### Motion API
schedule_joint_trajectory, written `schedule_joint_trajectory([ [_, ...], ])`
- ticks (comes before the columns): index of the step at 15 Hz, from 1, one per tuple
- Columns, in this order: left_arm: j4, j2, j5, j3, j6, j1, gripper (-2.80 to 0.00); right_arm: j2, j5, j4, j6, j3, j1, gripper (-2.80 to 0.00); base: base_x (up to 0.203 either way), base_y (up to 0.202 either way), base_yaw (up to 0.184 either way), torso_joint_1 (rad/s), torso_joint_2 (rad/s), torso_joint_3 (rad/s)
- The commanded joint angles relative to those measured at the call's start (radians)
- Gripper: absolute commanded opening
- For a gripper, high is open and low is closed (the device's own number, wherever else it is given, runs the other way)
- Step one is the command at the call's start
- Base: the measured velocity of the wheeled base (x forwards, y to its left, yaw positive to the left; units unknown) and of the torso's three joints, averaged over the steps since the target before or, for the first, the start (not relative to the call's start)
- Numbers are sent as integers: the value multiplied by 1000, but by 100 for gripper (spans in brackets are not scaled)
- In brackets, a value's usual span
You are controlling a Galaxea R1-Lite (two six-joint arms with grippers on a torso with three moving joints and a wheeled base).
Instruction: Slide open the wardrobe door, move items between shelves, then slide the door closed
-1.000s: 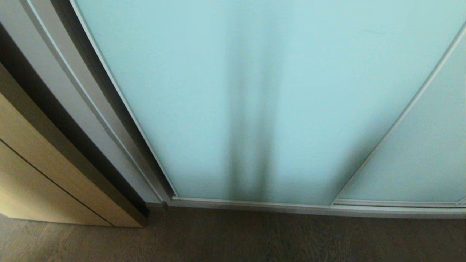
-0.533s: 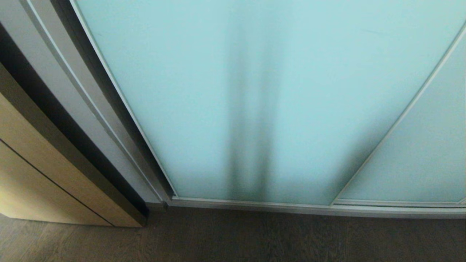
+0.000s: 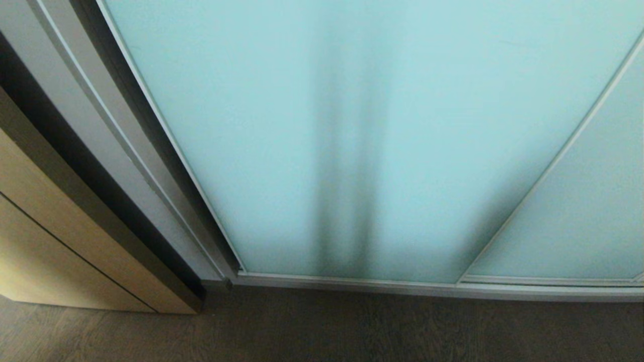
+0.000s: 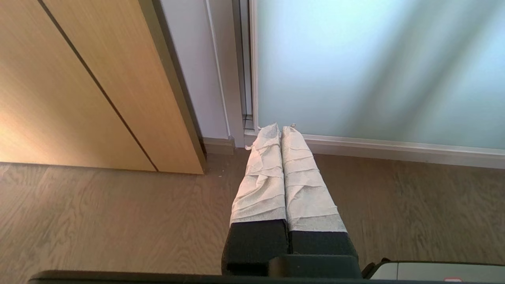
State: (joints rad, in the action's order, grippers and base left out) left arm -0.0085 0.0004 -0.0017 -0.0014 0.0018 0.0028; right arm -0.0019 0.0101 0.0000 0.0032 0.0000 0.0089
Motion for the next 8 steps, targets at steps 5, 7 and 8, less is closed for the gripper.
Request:
schedule_joint_trajectory([
  [5,-1,1,0,0,0,0,-280,0,1,0,0,1,0,-280,0,0,0,0,0,0],
  [7,-1,1,0,0,0,0,-280,2,-1,-2,1,0,0,-280,0,0,0,0,0,0],
  [8,-1,1,0,0,0,0,-280,0,-1,-2,-2,0,1,-280,0,0,0,0,0,0],
])
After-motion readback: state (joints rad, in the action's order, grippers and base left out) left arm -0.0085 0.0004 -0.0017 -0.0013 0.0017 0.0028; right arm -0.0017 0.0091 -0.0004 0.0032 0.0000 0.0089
